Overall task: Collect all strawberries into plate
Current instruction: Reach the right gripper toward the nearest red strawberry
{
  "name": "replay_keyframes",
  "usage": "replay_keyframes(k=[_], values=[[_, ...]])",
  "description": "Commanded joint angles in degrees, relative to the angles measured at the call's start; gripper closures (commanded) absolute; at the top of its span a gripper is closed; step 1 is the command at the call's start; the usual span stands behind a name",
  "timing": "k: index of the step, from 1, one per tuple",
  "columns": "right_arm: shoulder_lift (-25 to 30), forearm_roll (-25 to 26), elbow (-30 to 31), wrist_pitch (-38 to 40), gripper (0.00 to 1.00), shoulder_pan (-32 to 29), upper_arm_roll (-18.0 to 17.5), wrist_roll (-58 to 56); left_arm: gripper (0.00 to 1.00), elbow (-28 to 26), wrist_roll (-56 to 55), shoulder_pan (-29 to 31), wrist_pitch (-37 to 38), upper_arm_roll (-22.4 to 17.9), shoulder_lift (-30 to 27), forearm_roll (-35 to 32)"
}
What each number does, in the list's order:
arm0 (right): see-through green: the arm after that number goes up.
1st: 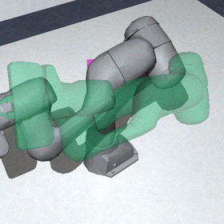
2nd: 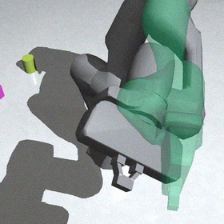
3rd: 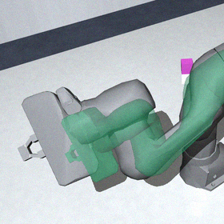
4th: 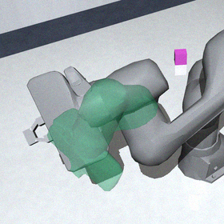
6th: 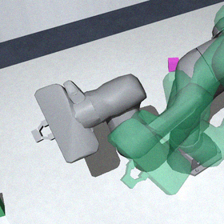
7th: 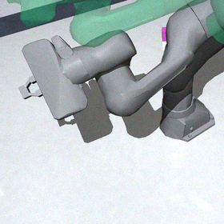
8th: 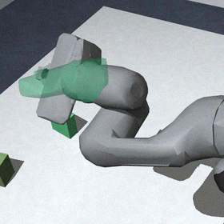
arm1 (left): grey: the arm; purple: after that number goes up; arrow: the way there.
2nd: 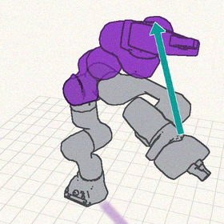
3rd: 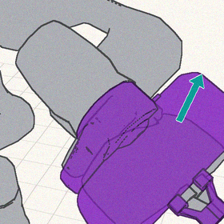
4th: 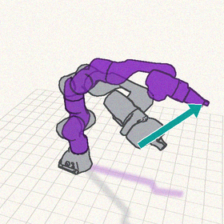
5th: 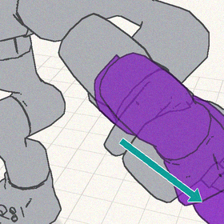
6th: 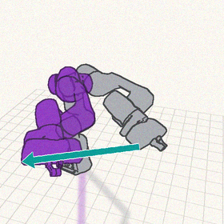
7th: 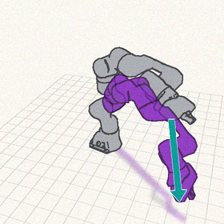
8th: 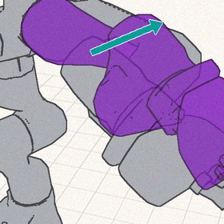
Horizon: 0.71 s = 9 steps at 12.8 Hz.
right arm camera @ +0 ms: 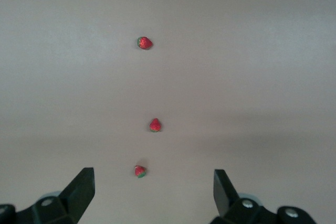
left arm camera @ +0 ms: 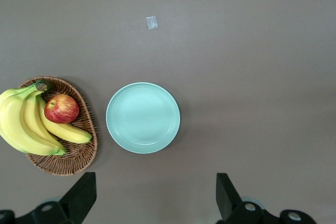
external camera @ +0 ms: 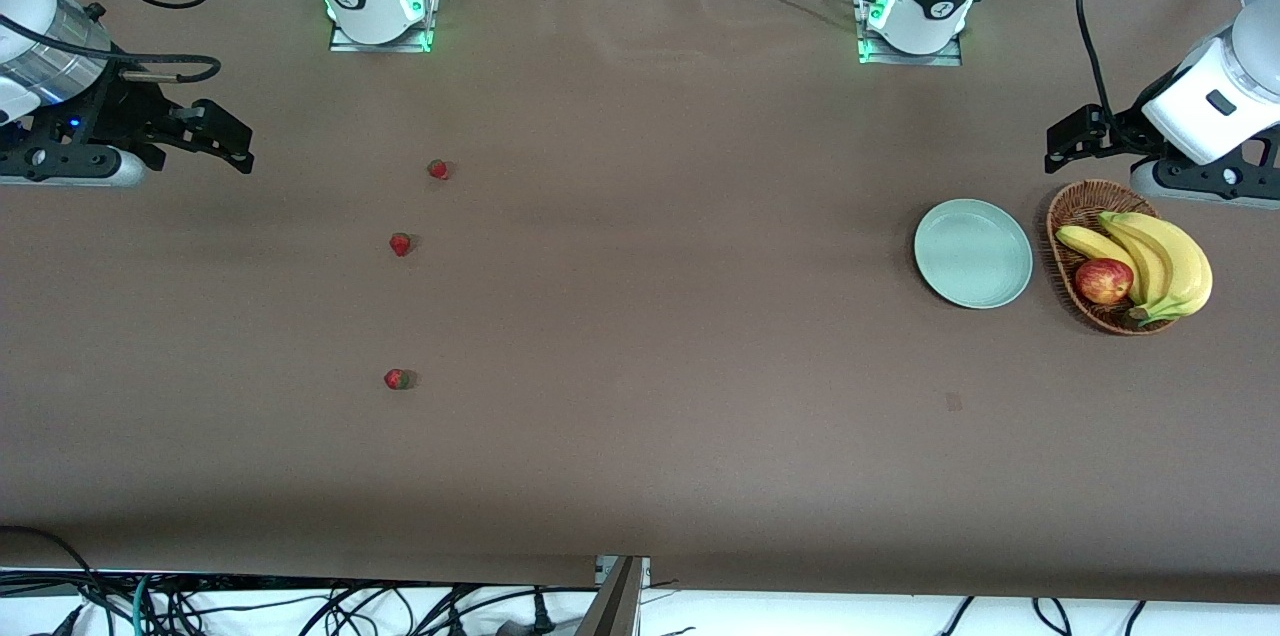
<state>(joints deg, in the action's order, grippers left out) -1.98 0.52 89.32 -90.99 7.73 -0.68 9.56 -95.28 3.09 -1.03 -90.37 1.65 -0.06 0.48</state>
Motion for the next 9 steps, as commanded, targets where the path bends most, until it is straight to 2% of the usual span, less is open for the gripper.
replay_keyframes(k=[1, 7, 9], values=[[0.05, 0.10, -0.03, 0.82, 0.00, -0.69, -0.73, 0.28, 0.00, 1.76, 1.65, 0.06, 1.43, -0.25, 0.50, 0.66], [-0.47, -0.08, -0.63, -0.23, 0.00, -0.17, -0.90, 0.20, 0.00, 1.76, 1.65, -0.03, 1.43, -0.16, 0.59, 0.66], [-3.72, 0.53, -1.24, -1.90, 0.00, 0.01, -1.17, -0.59, 0.00, 1.85, 1.65, -0.03, 1.34, -0.25, 0.59, 0.66]])
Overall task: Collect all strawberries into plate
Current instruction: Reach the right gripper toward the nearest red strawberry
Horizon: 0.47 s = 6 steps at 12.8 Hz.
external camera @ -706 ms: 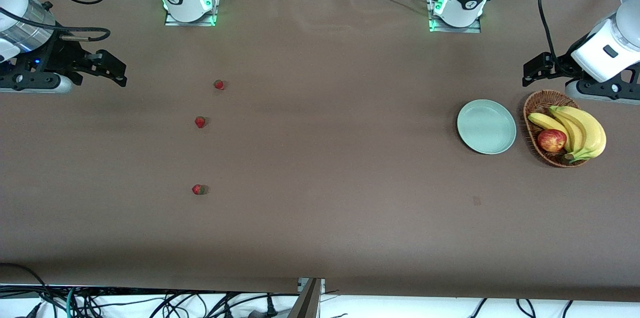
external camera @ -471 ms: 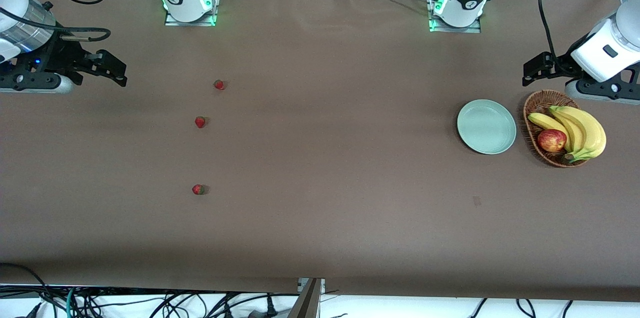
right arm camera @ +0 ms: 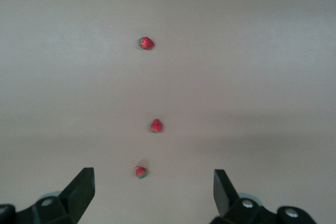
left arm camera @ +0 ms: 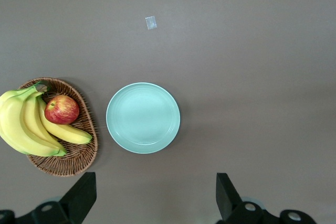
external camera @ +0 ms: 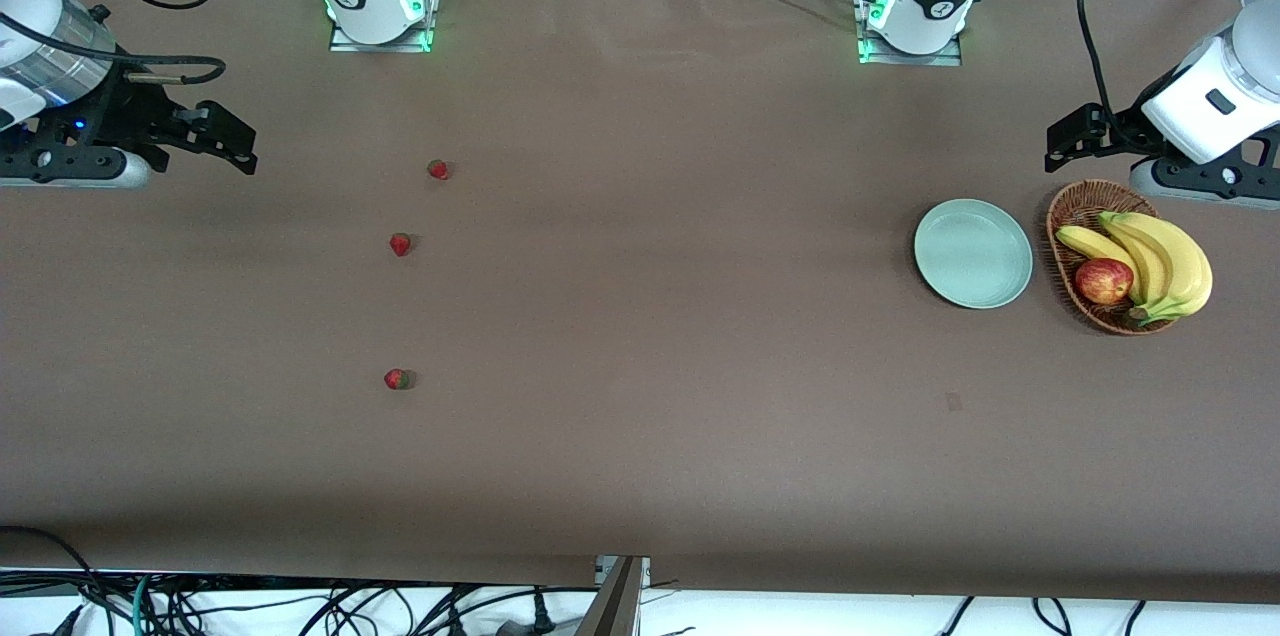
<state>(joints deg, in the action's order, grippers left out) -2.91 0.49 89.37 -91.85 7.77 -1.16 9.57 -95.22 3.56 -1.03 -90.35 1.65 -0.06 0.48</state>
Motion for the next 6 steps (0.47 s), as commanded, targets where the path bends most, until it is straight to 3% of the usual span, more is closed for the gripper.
replay_keyframes(k=[1, 4, 6], values=[[-3.67, 0.57, -0.78, -0.79, 0.00, -0.12, -0.68, -0.17, 0.00, 1.79, 1.19, -0.03, 1.32, -0.16, 0.59, 0.66], [-14.37, 0.31, -0.86, 2.27, 0.00, 0.05, -0.68, -3.24, 0.00, 1.79, 1.19, -0.03, 1.32, -0.16, 0.68, 0.57], [-19.82, -0.31, -0.69, -3.21, 0.00, 0.14, -0.77, -3.33, 0.00, 1.79, 1.19, -0.03, 1.14, -0.25, 0.68, 0.48]])
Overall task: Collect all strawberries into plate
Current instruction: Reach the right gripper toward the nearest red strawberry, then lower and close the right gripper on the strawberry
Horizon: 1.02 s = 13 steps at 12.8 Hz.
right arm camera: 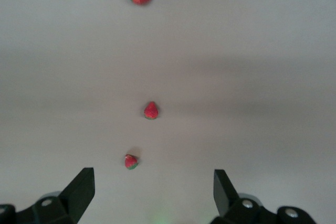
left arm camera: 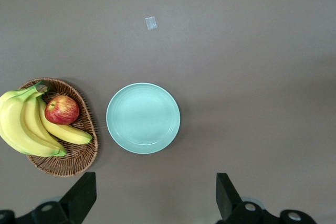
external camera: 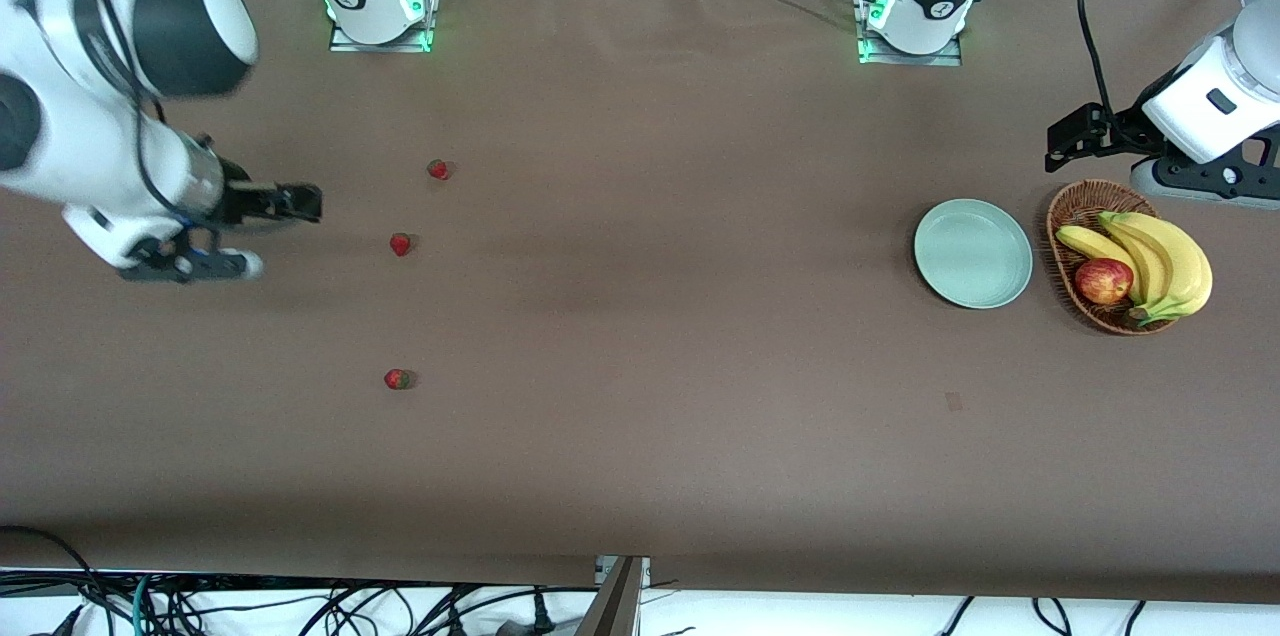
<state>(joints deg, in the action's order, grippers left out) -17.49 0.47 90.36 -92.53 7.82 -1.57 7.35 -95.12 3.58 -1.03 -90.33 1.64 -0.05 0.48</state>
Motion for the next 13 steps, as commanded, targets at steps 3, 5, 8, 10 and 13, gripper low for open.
replay_keyframes(k=[3, 5, 8, 10, 13], values=[[-12.89, -0.12, -1.86, -15.78, 0.00, 1.58, -0.36, -1.37, 0.00, 1.70, 1.17, -0.03, 1.12, -0.24, 0.67, 0.57], [-19.13, -0.03, -2.12, -26.33, 0.00, 1.58, -0.36, -1.81, 0.00, 1.61, 1.17, -0.03, 1.30, -0.15, 0.58, 0.57], [-25.03, 0.49, -4.31, -38.05, 0.00, 1.58, -0.36, -4.87, 0.00, 1.61, 1.17, 0.06, 0.69, -0.24, 0.58, 1.19], [-28.28, 0.50, -6.51, -39.30, 0.02, 1.41, -0.28, -5.77, 0.00, 1.52, 1.08, -0.03, 0.25, -0.24, 0.67, 1.10], [-30.93, 0.58, -7.04, -44.03, 0.16, 1.40, -0.27, -6.12, 0.00, 1.52, 1.08, -0.03, 0.24, -0.24, 0.67, 1.19]])
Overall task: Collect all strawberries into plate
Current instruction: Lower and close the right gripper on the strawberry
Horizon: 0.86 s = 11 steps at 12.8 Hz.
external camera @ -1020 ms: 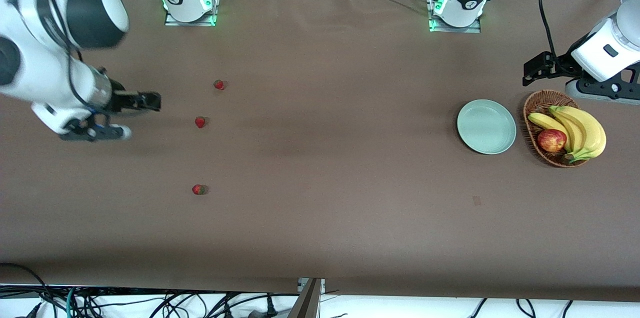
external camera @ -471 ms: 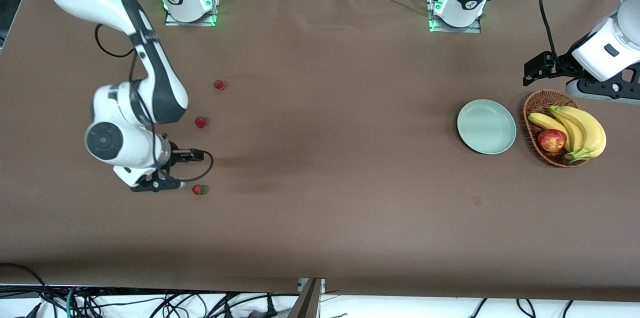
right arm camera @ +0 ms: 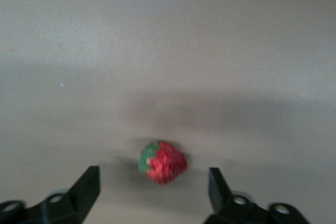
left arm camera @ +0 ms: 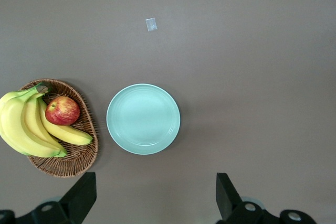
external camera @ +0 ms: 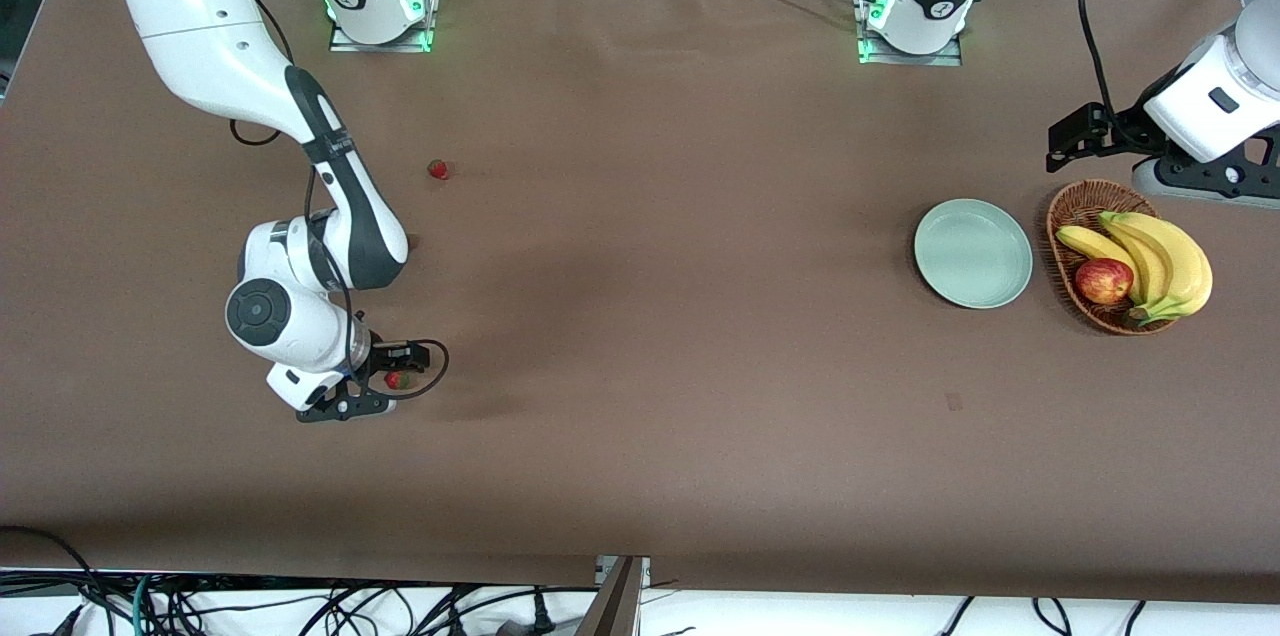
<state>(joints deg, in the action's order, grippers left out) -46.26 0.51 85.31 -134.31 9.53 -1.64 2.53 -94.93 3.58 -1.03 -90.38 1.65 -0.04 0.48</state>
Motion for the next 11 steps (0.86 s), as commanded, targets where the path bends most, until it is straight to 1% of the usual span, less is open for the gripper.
replay_keyframes(k=[1, 4, 8, 9, 10, 11], values=[[-2.60, 0.55, -1.91, -2.79, 0.21, -0.30, -0.21, -1.56, 0.00, 1.33, 1.08, -0.03, 0.29, -0.24, 0.65, 1.19], [-2.87, 0.20, -1.56, -2.71, 0.33, -0.57, -0.21, -1.30, 0.00, 1.24, 1.08, 0.06, 0.38, -0.24, 0.74, 1.19], [-2.26, -0.24, -0.41, -0.87, 0.34, -0.57, -0.29, -0.77, 0.00, 1.24, 0.55, 0.06, 0.38, 0.11, 0.74, 1.19], [-2.17, -0.24, -0.50, 0.09, 0.36, -0.57, -0.29, -0.77, 0.00, 1.24, 0.46, -0.03, 0.38, 0.11, 0.74, 1.19], [-2.17, -0.24, -0.41, 0.62, 0.41, -0.65, -0.29, -0.77, 0.00, 1.24, 0.55, -0.03, 0.38, 0.11, 0.74, 1.19], [-1.99, -0.24, -0.41, 0.80, 0.52, -0.65, -0.29, -0.86, 0.00, 1.24, 0.55, -0.03, 0.38, 0.11, 0.74, 1.19]])
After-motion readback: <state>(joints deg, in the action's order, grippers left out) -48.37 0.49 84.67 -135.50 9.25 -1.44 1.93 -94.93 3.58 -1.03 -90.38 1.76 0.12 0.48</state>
